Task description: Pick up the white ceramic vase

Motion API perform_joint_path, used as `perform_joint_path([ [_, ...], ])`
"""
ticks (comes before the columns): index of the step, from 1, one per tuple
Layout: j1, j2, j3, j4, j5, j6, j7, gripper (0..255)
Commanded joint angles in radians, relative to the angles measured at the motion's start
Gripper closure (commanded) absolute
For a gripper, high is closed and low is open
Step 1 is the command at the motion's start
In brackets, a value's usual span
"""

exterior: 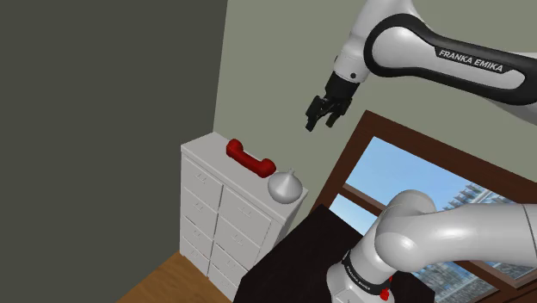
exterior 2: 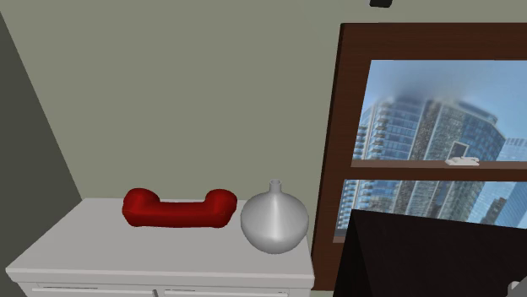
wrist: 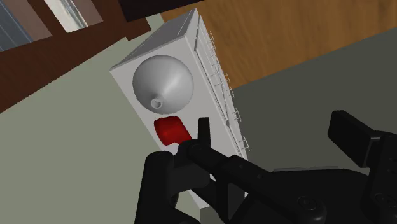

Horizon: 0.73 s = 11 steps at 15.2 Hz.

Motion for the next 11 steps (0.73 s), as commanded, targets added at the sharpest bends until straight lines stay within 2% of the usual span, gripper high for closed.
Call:
perform_joint_path([
  [1, 0.0, 0.0, 0.0, 0.0, 0.0, 0.0, 0.0, 0],
  [11, -0.037, 0.181, -0.145, -0.143, -0.073, 0.305, -0.136, 0],
])
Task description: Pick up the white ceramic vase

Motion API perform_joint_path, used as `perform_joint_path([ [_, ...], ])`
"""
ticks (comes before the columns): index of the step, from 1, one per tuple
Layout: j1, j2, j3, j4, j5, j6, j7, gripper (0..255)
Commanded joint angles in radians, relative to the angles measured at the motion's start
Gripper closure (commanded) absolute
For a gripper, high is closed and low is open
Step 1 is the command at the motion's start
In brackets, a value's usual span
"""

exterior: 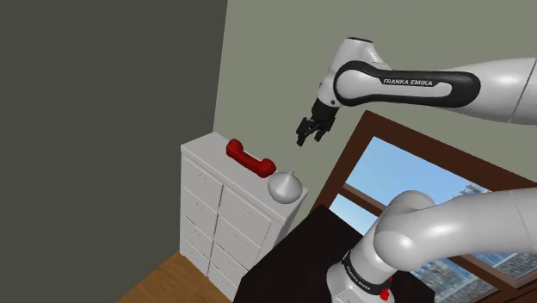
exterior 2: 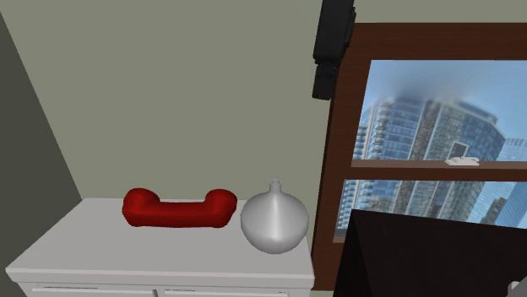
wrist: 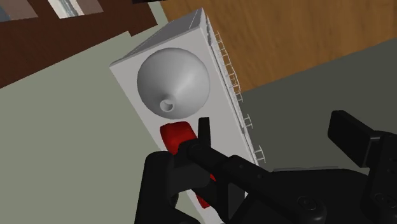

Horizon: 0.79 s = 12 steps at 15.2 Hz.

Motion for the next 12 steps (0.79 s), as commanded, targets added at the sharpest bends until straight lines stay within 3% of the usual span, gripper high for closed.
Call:
perform_joint_path([
  [1, -0.009, 0.047, -0.034, -0.018, -0.014, 0.063, -0.033, 0],
  [7, -0.015, 0.24, -0.126, -0.03, -0.025, 0.256, -0.125, 0],
  [12, -0.006, 0.434, -0.2, 0.0, 0.014, 0.408, -0.225, 0],
])
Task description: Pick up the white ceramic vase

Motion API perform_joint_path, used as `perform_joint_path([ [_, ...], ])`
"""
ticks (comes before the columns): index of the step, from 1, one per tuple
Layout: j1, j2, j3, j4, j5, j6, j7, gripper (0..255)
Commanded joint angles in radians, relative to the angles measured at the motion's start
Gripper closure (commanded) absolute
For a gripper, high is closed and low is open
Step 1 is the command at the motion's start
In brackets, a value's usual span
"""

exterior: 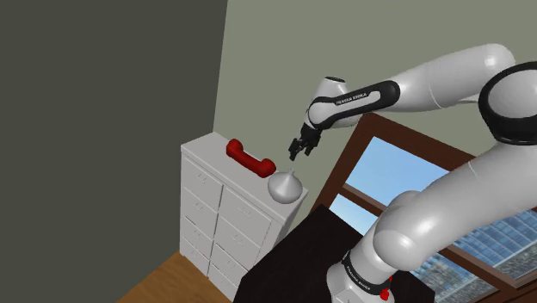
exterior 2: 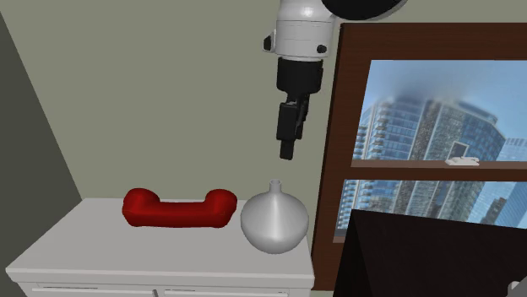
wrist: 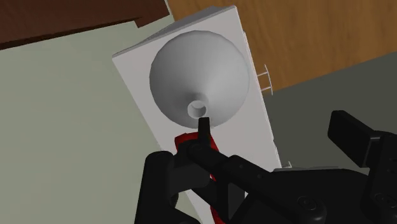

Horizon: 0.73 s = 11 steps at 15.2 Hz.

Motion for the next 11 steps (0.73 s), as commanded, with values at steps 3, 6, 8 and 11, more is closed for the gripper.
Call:
perform_joint_path([
  [3, 0.011, 0.171, -0.054, 0.044, 0.07, 0.113, -0.105, 0],
  [6, 0.011, 0.306, -0.075, 0.091, 0.159, 0.181, -0.203, 0],
  [8, -0.002, 0.397, -0.072, 0.13, 0.23, 0.217, -0.274, 0],
  [11, -0.017, 0.453, -0.057, 0.142, 0.275, 0.252, -0.312, 0],
])
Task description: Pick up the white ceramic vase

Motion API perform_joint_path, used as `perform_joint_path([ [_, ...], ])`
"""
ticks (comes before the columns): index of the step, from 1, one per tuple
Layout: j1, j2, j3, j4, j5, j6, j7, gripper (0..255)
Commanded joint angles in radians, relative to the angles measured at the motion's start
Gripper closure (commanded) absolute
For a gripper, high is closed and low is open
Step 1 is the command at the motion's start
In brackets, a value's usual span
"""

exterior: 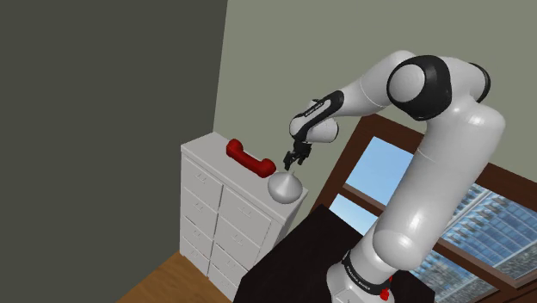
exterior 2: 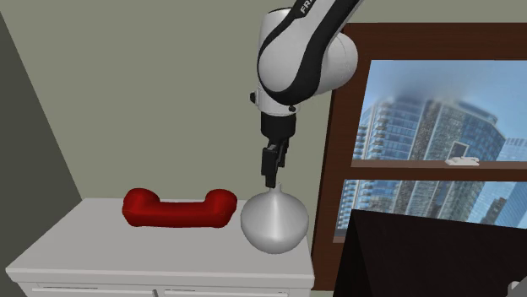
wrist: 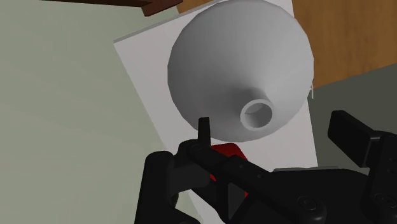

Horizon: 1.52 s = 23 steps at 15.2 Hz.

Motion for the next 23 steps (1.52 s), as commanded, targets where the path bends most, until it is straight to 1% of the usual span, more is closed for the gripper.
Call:
perform_joint_path([
  [1, -0.011, 0.034, 0.008, 0.001, 0.031, 0.029, -0.029, 0],
  [5, -0.027, 0.089, 0.033, 0.003, 0.081, 0.077, -0.065, 0],
  [7, -0.03, 0.097, 0.037, 0.003, 0.088, 0.083, -0.07, 0],
  [8, -0.029, 0.096, 0.037, 0.003, 0.087, 0.083, -0.069, 255],
  [17, -0.03, 0.097, 0.037, 0.003, 0.088, 0.083, -0.07, 255],
  [23, -0.005, 0.014, 0.0, 0.001, 0.014, 0.011, -0.017, 255],
])
